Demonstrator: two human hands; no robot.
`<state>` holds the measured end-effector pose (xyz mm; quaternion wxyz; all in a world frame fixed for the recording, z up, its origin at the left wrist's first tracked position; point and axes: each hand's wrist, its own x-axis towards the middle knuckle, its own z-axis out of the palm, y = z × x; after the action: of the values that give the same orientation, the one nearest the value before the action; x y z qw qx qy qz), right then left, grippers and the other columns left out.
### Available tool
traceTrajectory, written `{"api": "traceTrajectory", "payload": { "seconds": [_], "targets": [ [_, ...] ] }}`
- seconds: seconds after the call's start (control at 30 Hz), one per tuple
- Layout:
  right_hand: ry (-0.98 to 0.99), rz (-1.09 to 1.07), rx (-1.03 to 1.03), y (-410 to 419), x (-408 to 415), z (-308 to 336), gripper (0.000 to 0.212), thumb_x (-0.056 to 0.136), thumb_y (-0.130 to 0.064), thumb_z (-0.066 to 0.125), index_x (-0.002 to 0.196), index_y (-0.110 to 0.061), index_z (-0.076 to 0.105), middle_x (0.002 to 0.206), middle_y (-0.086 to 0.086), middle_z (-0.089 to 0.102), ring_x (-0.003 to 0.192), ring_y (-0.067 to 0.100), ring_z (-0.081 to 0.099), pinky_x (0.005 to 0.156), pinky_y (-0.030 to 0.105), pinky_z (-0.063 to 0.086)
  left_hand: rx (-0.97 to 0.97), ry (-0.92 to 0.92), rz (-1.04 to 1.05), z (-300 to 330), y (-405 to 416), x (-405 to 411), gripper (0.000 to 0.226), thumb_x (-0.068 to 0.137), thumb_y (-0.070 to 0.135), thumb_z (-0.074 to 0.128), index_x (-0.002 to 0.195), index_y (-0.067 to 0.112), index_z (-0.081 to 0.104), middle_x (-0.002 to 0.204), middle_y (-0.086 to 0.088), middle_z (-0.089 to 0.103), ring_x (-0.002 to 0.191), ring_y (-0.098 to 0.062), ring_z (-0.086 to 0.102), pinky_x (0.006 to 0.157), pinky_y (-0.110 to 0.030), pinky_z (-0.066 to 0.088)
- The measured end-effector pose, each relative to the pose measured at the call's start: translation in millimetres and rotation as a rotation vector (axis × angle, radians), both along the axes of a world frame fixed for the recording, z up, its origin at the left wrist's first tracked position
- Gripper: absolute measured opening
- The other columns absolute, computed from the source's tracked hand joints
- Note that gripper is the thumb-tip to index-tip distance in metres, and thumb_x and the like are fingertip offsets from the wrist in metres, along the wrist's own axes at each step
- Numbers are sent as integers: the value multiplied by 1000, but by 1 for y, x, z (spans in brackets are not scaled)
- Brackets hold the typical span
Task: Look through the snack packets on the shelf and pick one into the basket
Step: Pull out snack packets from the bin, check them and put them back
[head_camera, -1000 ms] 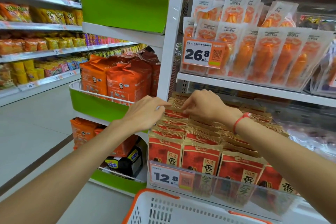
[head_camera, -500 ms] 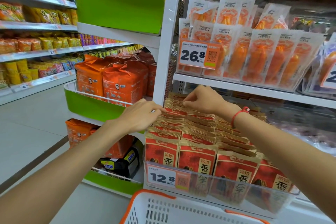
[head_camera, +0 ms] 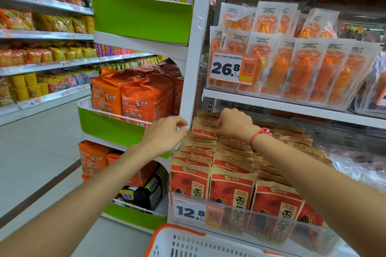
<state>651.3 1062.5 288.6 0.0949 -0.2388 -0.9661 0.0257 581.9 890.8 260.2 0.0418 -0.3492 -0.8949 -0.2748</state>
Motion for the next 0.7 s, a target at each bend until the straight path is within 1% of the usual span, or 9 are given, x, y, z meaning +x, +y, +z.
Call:
{"api": "traceTrajectory", "payload": {
  "seconds": [0.03,0.13,0.27,0.37,0.47,0.5,0.57,0.63,0.7],
  "targets": [
    [11,2,-11,0,0,1,15,84,-24,72,97,-17,73,105,4,70,98,27,65,82,38,52,18,-15,20,1,1,-2,31,99,29,44,127,31,59,128,5,62,119,-17,56,83,-30,40],
    [90,21,-71,0,6,4,7,83,-26,74,90,-24,77,100,1,72,97,26,66,84,38,53,66,-65,58,0,7,-7,30,98,30,49,126,29,60,127,6,63,118,-18,57,88,-31,42],
    [199,57,-86,-1,18,8,13,86,-32,71,96,-27,77,97,-1,73,94,23,66,83,38,55,106,-110,72,-3,15,-6,29,99,32,48,126,28,59,126,8,63,116,-19,58,90,-34,45],
    [284,94,-83,-2,26,13,15,88,-32,69,99,-25,77,90,-3,71,90,22,66,76,34,53,107,-103,120,-3,16,-4,30,99,34,48,126,27,58,125,9,64,116,-20,58,88,-33,44],
    [387,161,-25,-6,35,23,18,90,-33,67,104,-25,76,89,-3,72,87,17,65,68,26,45,132,-102,140,4,13,-1,37,96,36,54,132,25,53,128,7,62,118,-21,58,92,-37,45],
    [420,194,0,-9,39,26,18,91,-32,66,104,-25,76,89,-3,73,86,17,65,66,26,46,144,-107,122,8,11,1,42,94,38,58,134,24,51,129,7,61,118,-21,58,94,-38,46],
    [481,263,38,-15,46,33,17,91,-31,66,104,-26,76,86,-3,74,82,16,66,67,29,52,170,-103,77,16,8,7,44,90,39,65,130,26,52,128,7,61,113,-20,60,94,-41,49],
    [534,312,54,-22,55,39,17,90,-29,67,104,-24,76,87,-2,74,78,16,67,67,36,57,185,-64,56,24,4,16,35,87,38,69,119,28,59,120,6,65,107,-19,63,89,-42,51],
    [584,332,68,-30,65,46,17,90,-28,67,105,-23,76,92,-1,75,78,16,67,68,38,57,225,-17,72,31,-1,25,29,86,37,71,114,30,64,110,6,69,102,-20,65,85,-40,52]
  ]
}}
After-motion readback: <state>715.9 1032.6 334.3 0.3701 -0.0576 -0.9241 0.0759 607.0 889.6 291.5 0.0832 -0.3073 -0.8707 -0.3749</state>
